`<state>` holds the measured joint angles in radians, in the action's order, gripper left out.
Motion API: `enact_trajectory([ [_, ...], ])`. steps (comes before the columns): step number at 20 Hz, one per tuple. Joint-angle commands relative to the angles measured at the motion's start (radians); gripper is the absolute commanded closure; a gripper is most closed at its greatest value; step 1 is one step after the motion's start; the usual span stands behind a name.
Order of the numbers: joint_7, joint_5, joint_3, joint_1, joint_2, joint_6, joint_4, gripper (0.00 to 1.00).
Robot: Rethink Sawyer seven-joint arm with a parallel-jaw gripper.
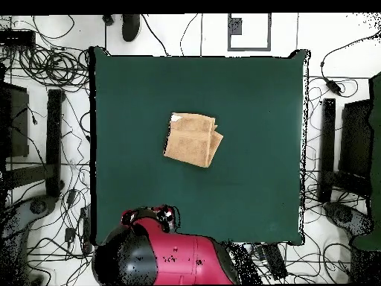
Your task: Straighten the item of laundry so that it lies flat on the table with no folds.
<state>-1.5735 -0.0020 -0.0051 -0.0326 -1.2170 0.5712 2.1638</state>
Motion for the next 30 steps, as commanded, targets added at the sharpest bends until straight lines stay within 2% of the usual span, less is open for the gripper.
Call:
enact_trajectory([
  [1, -0.137, -0.019, 0.016, -0.014, 0.061, 0.047, -0.042, 0.00],
  [5, -0.103, -0.021, 0.026, -0.051, 0.073, 0.080, -0.072, 0.00],
  [8, -0.084, -0.034, 0.028, -0.080, 0.102, 0.059, -0.079, 0.00],
  [11, -0.056, -0.026, 0.062, -0.134, 0.165, -0.041, -0.049, 0.00],
  [16, -0.077, -0.098, 0.055, -0.163, 0.253, -0.196, -0.028, 0.00],
  [24, -0.103, -0.158, 0.041, -0.190, 0.358, -0.302, -0.017, 0.00],
  [30, -0.105, -0.176, 0.070, -0.234, 0.420, -0.372, -0.021, 0.00],
])
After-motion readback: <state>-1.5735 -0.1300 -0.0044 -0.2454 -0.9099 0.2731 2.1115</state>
